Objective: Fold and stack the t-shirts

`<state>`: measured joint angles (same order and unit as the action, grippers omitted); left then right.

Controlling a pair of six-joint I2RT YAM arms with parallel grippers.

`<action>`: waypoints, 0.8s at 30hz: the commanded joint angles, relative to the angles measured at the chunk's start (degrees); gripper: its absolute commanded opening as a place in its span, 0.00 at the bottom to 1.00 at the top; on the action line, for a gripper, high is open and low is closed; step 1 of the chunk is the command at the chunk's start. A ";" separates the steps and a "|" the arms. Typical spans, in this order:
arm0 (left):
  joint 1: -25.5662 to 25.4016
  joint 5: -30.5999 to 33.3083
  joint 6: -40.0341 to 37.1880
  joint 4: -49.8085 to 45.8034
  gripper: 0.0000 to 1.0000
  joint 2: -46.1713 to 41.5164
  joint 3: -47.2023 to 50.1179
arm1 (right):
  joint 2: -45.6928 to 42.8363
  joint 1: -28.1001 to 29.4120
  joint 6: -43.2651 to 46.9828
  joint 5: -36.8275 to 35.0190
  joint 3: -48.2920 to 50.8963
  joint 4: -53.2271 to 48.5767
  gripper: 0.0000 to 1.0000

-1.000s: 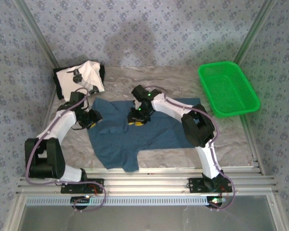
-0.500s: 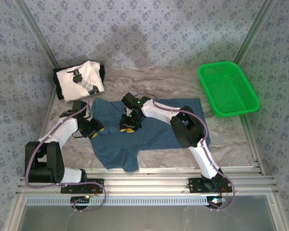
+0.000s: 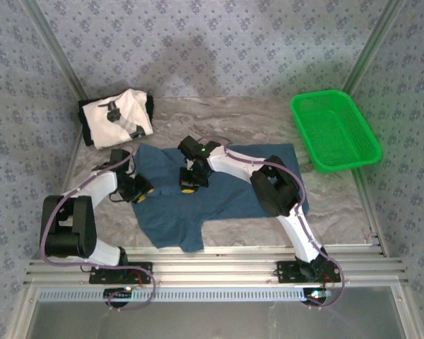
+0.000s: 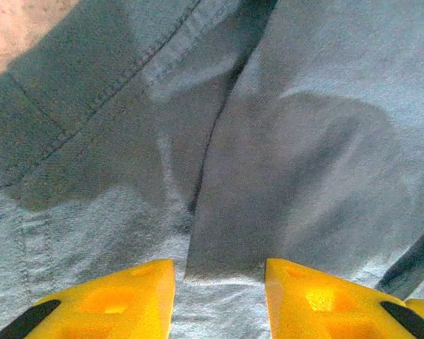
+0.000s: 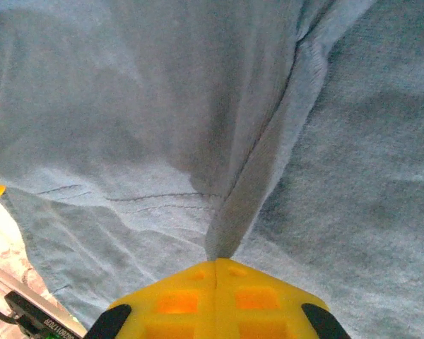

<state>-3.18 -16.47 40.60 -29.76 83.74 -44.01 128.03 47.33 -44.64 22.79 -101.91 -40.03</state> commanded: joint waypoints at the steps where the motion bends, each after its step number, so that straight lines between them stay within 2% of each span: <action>1: -0.18 0.88 -0.17 0.38 0.38 0.17 0.72 | -5.13 -0.61 -2.01 0.89 2.50 0.34 0.02; 7: -0.23 1.00 0.50 1.60 0.40 -0.38 1.36 | -9.45 -1.10 -6.33 2.45 9.36 6.07 0.00; 12: -0.25 -1.31 2.72 4.81 0.42 -1.12 2.17 | -9.54 -1.19 -6.60 3.17 10.30 7.45 0.00; 15: -0.47 -2.32 3.80 6.18 0.41 -0.82 2.84 | -8.96 -1.16 -6.46 3.10 10.31 7.59 0.04; 22: -1.13 -3.84 5.63 8.80 0.36 -1.46 3.73 | -7.03 -0.89 -5.49 3.30 8.97 6.76 0.08; 24: -1.13 -3.33 5.35 8.41 0.29 -2.17 3.59 | -6.46 -0.75 -5.13 3.27 8.67 6.63 0.10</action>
<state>-3.95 -18.87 45.80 -22.04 83.59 -40.34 120.05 46.28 -50.15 25.36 -92.38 -32.53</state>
